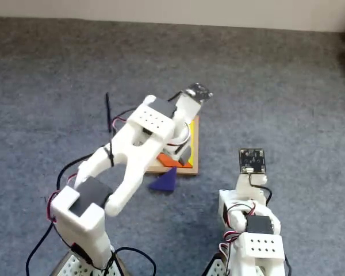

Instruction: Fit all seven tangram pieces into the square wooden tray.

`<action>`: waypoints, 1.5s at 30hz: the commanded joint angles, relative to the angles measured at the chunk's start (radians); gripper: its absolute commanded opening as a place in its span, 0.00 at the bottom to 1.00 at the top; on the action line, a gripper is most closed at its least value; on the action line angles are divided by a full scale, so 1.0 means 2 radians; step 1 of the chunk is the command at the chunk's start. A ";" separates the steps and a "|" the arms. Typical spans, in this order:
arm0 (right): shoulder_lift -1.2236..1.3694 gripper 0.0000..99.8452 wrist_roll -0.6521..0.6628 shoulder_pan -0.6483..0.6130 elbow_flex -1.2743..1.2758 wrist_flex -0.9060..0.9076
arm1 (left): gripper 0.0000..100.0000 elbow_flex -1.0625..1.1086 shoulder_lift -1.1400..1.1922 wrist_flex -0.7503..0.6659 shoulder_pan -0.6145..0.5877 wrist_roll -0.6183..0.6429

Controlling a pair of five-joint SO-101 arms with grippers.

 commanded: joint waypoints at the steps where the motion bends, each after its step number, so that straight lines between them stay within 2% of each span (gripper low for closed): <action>1: -0.006 0.03 -0.001 0.007 0.014 -0.013 | 0.24 0.007 -0.061 0.023 0.005 0.005; 8: -0.006 0.03 -0.001 0.007 0.014 -0.013 | 0.24 0.129 -0.104 0.006 0.035 0.006; 11: -0.006 0.03 -0.001 0.007 0.014 -0.013 | 0.24 0.182 -0.104 -0.044 0.050 0.011; 15: -0.006 0.03 -0.001 0.007 0.014 -0.013 | 0.24 0.231 -0.092 -0.122 0.049 0.048; 18: -0.006 0.03 -0.001 0.007 0.015 -0.013 | 0.24 0.241 -0.078 -0.133 0.049 0.023; 22: -0.006 0.03 -0.001 0.007 0.015 -0.013 | 0.24 0.242 -0.073 -0.133 0.049 -0.055; 25: -0.006 0.03 -0.001 0.007 0.015 -0.013 | 0.24 0.241 -0.073 -0.119 0.054 -0.132; 29: -0.006 0.03 -0.001 0.007 0.015 -0.013 | 0.24 0.241 -0.074 -0.090 0.054 -0.279; 31: -0.006 0.03 -0.001 0.007 0.015 -0.013 | 0.24 0.236 -0.076 -0.081 0.051 -0.334; 40: -0.006 0.03 -0.001 0.007 0.015 -0.013 | 0.24 0.171 -0.189 0.015 0.046 -0.331; 45: -0.006 0.03 0.000 0.007 0.015 -0.013 | 0.24 0.172 -0.290 0.048 -0.010 -0.316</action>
